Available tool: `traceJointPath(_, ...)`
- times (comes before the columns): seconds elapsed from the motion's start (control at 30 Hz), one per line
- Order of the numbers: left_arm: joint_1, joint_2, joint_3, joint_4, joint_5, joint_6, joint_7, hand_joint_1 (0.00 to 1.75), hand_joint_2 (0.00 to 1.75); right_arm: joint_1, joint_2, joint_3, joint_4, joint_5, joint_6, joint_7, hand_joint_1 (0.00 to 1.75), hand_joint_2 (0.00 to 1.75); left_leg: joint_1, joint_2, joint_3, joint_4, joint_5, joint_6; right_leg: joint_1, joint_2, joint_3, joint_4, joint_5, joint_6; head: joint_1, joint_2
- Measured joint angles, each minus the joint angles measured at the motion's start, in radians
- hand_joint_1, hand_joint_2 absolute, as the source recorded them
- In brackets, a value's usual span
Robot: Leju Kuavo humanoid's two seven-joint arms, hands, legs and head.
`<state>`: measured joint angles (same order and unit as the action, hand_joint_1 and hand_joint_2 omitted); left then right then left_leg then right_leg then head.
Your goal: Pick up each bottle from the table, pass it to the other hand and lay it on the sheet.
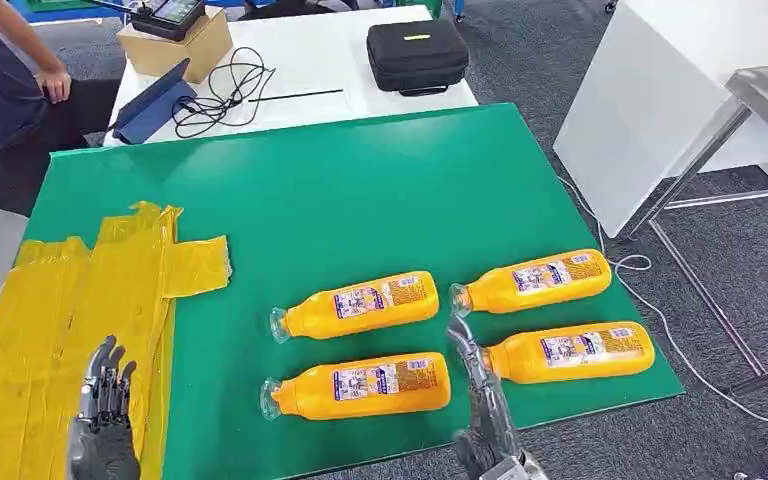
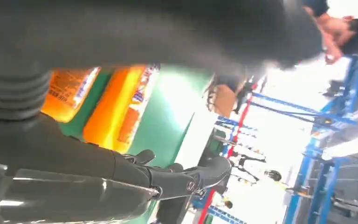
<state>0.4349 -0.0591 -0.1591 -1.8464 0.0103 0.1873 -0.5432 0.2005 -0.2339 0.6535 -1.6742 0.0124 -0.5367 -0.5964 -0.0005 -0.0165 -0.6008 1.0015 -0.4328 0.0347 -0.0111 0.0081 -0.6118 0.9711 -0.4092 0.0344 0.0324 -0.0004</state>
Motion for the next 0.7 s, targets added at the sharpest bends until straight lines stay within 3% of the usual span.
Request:
traceJointPath(0.2,0.039,-0.007,0.041,-0.031,-0.009,-0.059,0.01,0.0,0.0,0.174,-0.103,-0.136,-0.238,0.358,-0.029,0.22,0.0,1.75,-0.002,-0.004,0.0,0.0,-0.002,0.003,-0.002,-0.002,0.001,0.0,-0.002,0.003,0.0,0.0)
traceJointPath(0.3,0.055,-0.035,0.081,-0.04,-0.036,-0.107,0.01,0.0,0.0,0.296,-0.14,-0.231,-0.349,0.484,-0.042,0.268,0.0,1.75,-0.003,-0.004,0.0,0.0,-0.004,0.004,-0.003,-0.002,0.001,0.0,-0.004,0.005,0.0,0.0)
traceJointPath(0.57,0.071,-0.078,0.143,-0.051,-0.056,-0.163,0.005,0.0,0.0,0.434,-0.197,-0.37,-0.48,0.577,-0.047,0.334,0.0,1.75,-0.004,-0.002,0.003,0.0,-0.007,0.004,-0.003,-0.001,0.004,-0.001,-0.005,0.005,0.0,0.0)
traceJointPath(0.7,0.076,-0.102,0.179,-0.051,-0.065,-0.218,0.003,0.0,0.0,0.46,-0.183,-0.446,-0.515,0.654,0.079,0.373,0.0,1.75,-0.004,-0.002,0.004,0.0,-0.007,0.004,-0.003,-0.001,0.004,-0.001,-0.005,0.005,0.0,0.0)
